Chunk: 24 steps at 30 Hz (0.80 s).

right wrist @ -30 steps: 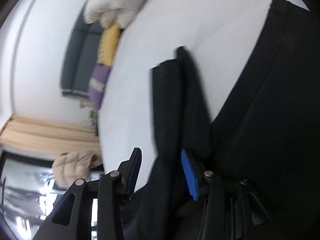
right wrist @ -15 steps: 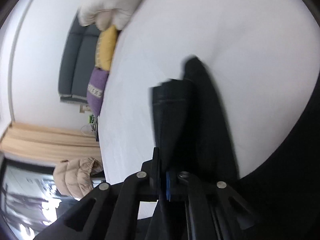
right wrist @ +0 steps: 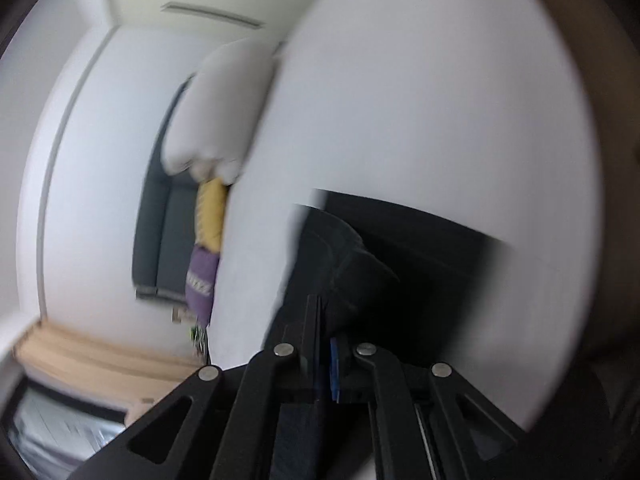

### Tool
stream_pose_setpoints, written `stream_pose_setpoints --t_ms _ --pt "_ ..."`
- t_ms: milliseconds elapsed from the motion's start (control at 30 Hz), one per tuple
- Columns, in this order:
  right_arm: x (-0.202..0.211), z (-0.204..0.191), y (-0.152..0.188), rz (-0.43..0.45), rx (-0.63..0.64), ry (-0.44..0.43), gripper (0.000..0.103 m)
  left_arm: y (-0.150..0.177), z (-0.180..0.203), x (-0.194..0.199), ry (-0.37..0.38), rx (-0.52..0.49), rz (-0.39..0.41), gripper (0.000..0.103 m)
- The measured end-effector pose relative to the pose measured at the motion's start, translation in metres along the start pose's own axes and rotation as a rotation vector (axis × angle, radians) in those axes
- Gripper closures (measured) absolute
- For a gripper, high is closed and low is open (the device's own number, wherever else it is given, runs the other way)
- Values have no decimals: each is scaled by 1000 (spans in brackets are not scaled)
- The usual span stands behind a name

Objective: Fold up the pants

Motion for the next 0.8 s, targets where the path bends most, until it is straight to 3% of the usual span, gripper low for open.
stream_pose_setpoints --t_ms 67,100,133,200,300,367,400,433,800 --pt "6 21 3 16 -45 23 93 0 0 1 -3 3 -2 82" --pt "6 26 4 13 -78 12 85 0 0 1 -7 5 -2 82" --pt "3 28 5 -3 -125 -15 69 0 0 1 -10 4 -2 82" --pt "1 22 2 4 -133 -52 57 -1 1 2 -16 4 -1 82" --pt "-3 9 -4 17 -71 -51 55 -1 2 2 -27 8 4 82" --pt "-11 9 -4 -6 -70 -52 66 0 3 3 -31 9 7 82" --pt "-14 9 -3 -17 -64 -40 84 0 3 3 -33 10 9 82" --pt "-15 12 -1 -37 -52 -16 96 0 4 4 -35 11 12 82" --pt "-21 18 -16 -13 25 40 99 -5 8 11 -51 36 22 82"
Point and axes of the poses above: each gripper's, at about its wrist camera, not at the fingertips, and x roughly against the way its jaws point, z to its right, y to its underside, the point moved 10 cm from there along -x, roughly the way its jaws point, and after that the axes turned 14 degrees about z, right-handed, at the moved point
